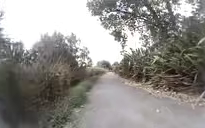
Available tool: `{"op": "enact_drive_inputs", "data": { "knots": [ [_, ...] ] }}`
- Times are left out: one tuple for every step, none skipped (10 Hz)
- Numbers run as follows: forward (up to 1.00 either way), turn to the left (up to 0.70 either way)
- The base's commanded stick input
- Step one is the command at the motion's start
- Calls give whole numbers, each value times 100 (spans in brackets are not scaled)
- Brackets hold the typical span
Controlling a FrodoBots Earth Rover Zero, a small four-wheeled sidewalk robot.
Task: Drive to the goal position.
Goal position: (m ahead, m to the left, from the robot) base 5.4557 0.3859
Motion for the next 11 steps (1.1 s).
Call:
{"op": "enact_drive_inputs", "data": {
  "knots": [
    [100, 0],
    [100, 0],
    [100, 0],
    [100, 0],
    [100, 0],
    [100, -16],
    [100, -30],
    [100, -2],
    [100, 0],
    [100, 0],
    [100, 0]
  ]
}}
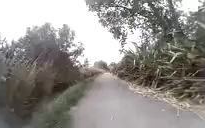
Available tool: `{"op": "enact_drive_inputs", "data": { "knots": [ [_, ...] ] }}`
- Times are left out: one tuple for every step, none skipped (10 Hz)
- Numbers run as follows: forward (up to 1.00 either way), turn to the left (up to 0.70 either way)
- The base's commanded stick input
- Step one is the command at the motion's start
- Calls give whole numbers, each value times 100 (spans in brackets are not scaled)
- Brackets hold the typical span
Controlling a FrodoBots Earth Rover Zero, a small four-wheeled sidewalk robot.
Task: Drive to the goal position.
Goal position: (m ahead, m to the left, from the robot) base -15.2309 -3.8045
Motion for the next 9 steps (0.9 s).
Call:
{"op": "enact_drive_inputs", "data": {
  "knots": [
    [100, 0],
    [100, 0],
    [100, 0],
    [100, 0],
    [100, 0],
    [100, 0],
    [100, 0],
    [100, 0],
    [100, 0]
  ]
}}
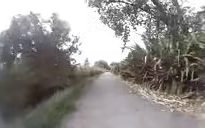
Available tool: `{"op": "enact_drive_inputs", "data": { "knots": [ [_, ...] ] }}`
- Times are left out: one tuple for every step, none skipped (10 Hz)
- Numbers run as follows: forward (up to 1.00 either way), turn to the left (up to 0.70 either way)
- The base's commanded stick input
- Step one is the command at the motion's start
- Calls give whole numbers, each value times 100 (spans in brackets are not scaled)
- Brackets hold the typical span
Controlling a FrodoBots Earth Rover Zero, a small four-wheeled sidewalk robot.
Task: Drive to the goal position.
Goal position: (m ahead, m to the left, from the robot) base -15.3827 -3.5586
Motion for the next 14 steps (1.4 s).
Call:
{"op": "enact_drive_inputs", "data": {
  "knots": [
    [100, 0],
    [100, 0],
    [100, 0],
    [100, 0],
    [100, 0],
    [100, 22],
    [100, 38],
    [100, 25],
    [100, 11],
    [100, 0],
    [100, 0],
    [100, 0],
    [100, 0],
    [100, 0]
  ]
}}
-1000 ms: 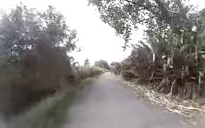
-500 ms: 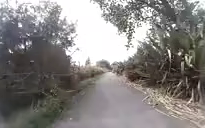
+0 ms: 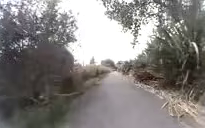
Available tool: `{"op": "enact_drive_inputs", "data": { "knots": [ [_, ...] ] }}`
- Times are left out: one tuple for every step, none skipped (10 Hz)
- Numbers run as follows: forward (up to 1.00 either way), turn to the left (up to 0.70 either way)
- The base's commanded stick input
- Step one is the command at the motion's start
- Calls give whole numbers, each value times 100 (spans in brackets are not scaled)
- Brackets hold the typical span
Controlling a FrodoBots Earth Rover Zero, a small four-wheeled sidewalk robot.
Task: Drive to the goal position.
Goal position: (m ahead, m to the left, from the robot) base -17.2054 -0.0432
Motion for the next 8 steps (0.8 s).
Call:
{"op": "enact_drive_inputs", "data": {
  "knots": [
    [100, 0],
    [100, 0],
    [100, 0],
    [100, 0],
    [100, 0],
    [100, 0],
    [100, 0],
    [100, 0]
  ]
}}
